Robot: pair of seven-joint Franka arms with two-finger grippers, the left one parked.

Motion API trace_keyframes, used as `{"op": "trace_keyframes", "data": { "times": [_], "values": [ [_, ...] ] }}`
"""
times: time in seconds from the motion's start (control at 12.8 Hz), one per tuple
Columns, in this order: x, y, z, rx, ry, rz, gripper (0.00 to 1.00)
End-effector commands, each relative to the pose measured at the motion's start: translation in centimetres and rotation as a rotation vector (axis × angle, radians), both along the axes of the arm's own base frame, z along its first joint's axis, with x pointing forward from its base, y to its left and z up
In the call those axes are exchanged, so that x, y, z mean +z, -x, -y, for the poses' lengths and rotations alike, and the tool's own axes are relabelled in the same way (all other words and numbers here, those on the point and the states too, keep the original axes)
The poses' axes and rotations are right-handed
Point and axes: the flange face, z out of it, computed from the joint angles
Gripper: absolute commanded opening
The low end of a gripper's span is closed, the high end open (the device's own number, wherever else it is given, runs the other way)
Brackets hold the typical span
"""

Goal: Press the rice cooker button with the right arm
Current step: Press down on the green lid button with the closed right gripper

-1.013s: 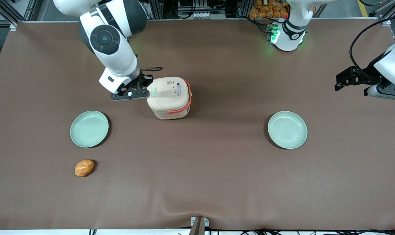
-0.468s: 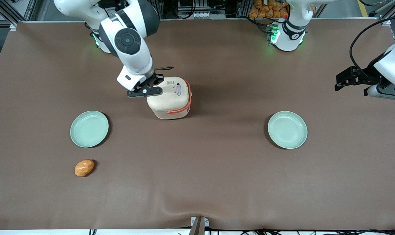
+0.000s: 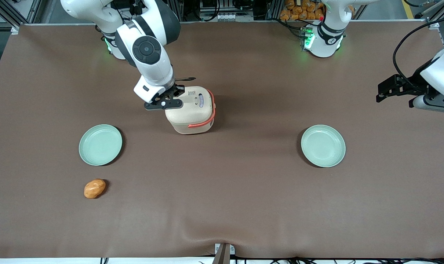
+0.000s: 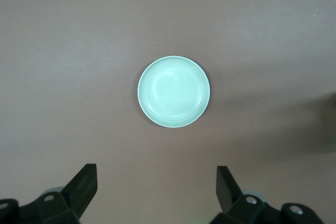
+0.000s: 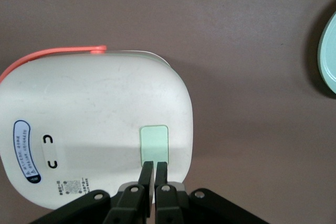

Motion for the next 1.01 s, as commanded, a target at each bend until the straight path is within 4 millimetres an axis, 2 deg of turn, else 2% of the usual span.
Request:
{"op": "trace_keyframes", "data": {
  "times": [0.0,0.39,0.94],
  "values": [
    [-1.3,0.0,0.0,-0.021,0.006,0.010,0.08],
    [-2.7,-0.5,0.1,-0.030,0.018,0.006,0.08],
    [-6.3,-0.5,-0.3,-0.050,0.032,0.016,0.08]
  ]
}}
